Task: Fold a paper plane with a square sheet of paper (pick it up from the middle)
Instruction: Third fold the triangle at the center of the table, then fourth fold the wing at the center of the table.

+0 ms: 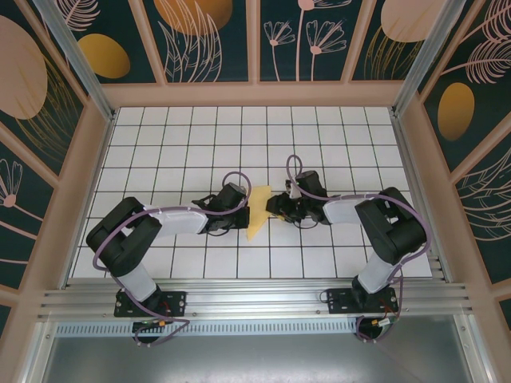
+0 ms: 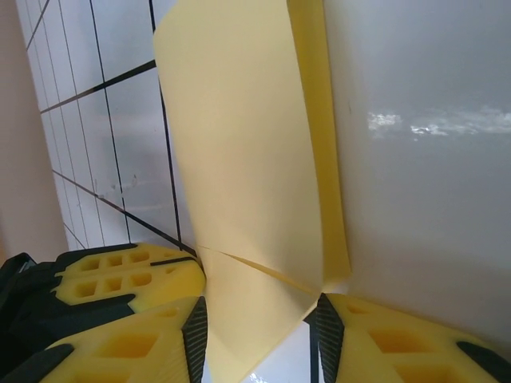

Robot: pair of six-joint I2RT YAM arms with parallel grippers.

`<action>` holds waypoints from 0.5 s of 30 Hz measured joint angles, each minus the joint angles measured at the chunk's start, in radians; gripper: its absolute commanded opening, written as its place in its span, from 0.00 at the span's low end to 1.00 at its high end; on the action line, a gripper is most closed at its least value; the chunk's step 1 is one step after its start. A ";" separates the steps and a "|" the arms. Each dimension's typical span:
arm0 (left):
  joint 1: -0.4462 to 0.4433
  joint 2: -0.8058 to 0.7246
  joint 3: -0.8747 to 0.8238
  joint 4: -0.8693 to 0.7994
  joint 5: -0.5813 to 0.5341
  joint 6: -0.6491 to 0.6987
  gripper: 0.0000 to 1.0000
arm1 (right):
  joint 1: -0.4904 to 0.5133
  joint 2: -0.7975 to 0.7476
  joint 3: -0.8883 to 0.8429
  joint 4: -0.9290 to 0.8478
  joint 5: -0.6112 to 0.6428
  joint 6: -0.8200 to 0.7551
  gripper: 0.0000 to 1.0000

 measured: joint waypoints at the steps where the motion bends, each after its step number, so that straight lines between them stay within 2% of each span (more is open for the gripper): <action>1: 0.000 0.000 0.000 0.000 0.000 0.000 0.00 | 0.004 0.002 0.001 0.001 -0.001 0.000 0.41; 9: 0.000 0.000 -0.002 0.003 0.001 0.000 0.00 | 0.026 0.034 0.019 0.021 -0.010 -0.001 0.40; 12: 0.000 -0.003 -0.002 0.003 0.001 0.000 0.01 | 0.026 0.057 0.039 0.020 -0.024 -0.015 0.34; 15: 0.000 -0.017 -0.012 0.000 0.000 0.002 0.07 | 0.026 0.084 0.069 0.009 -0.027 -0.049 0.27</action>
